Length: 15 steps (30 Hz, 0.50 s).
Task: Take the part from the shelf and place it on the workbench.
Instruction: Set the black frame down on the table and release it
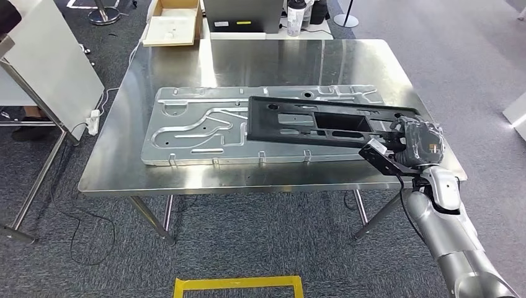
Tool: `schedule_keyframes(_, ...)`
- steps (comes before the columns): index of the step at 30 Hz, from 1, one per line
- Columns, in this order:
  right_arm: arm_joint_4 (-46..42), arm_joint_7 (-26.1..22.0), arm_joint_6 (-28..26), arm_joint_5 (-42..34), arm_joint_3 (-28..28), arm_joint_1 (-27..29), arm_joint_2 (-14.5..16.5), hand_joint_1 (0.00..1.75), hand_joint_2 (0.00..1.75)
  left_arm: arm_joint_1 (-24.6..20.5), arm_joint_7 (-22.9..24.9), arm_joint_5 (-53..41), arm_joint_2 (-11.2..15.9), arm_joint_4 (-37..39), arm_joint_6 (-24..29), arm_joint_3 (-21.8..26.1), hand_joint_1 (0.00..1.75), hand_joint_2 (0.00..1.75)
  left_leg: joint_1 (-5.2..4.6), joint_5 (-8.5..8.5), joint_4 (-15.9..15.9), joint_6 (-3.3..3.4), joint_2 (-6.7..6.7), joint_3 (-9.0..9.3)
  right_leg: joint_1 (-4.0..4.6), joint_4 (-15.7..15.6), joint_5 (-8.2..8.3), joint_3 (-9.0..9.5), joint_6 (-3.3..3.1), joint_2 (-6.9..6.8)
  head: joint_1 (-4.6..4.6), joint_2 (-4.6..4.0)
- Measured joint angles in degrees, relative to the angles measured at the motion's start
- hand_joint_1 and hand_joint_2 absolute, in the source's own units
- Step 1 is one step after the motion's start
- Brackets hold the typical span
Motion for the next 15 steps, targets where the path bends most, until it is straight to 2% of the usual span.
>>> schedule_keyframes(1,1.3,-0.1,-0.3,0.2,-0.3,-0.3,0.0,1.75,1.75,0.1,0.0,-0.1,0.0,0.0,0.0,0.0,0.0,1.75,-0.02,-0.02,0.1,-0.01,0.36,-0.06,-0.2,2.7,-0.9,-1.11,0.27,-0.45,0.01,0.0)
schedule_keyframes(2,2.5,-0.3,-0.5,0.3,-0.5,-0.4,0.0,1.75,1.75,0.1,0.0,-0.1,0.0,0.0,-0.1,0.0,0.0,1.75,-0.02,-0.06,0.1,-0.06,0.67,-0.09,-0.4,3.6,-0.82,-1.36,0.5,-0.64,0.0,-0.01)
schedule_keyframes(3,3.6,-0.4,-0.6,0.4,-0.7,-0.7,0.0,1.75,1.75,0.1,0.1,-0.2,0.0,0.0,-0.1,-0.1,0.0,1.75,0.03,-0.14,0.2,-0.18,0.93,-0.1,-0.57,2.4,0.27,-0.49,0.69,-0.76,0.01,-0.01)
schedule_keyframes(5,5.9,-0.6,-0.7,0.5,-0.8,-1.6,-0.2,1.75,1.75,0.0,0.1,-0.4,0.0,0.0,-0.3,-0.2,0.0,1.75,0.07,-0.46,0.7,-0.62,1.39,-0.14,-0.81,-4.9,3.37,3.65,0.88,-1.18,0.01,-0.01)
schedule_keyframes(7,8.7,-1.0,-0.9,0.7,-0.9,-3.2,-0.4,1.75,1.75,-0.2,0.3,-0.6,0.1,0.0,-0.4,-0.3,0.0,1.75,-0.15,-0.87,1.3,-1.17,1.68,-0.3,-0.67,-10.4,4.85,6.57,0.3,-1.34,-0.01,0.0)
schedule_keyframes(8,10.2,-1.2,-1.2,1.0,-0.9,-4.0,-0.4,1.75,1.75,-0.2,0.3,-0.6,0.1,0.0,-0.4,-0.4,0.0,1.75,-0.34,-1.05,1.4,-1.03,1.76,-0.42,-0.59,-11.2,4.76,6.92,-0.09,-1.31,-0.02,0.0)
schedule_keyframes(11,14.4,-1.9,-2.3,1.9,-0.8,-6.4,-0.5,1.75,1.75,-0.3,0.3,-0.6,0.3,0.0,-0.4,-0.6,0.0,1.75,-0.6,-1.06,1.3,0.04,1.77,-0.53,-0.49,-11.3,4.97,6.9,-0.66,-1.05,-0.03,-0.02)
schedule_keyframes(15,18.4,-2.4,-3.0,3.2,-0.3,-9.3,-0.4,1.75,1.75,-0.4,0.3,-0.5,0.4,0.0,-0.4,-0.6,0.0,1.75,-0.53,-0.62,0.8,-0.48,1.76,-0.35,-0.33,-11.2,4.93,6.82,-1.2,-1.03,-0.03,0.0)
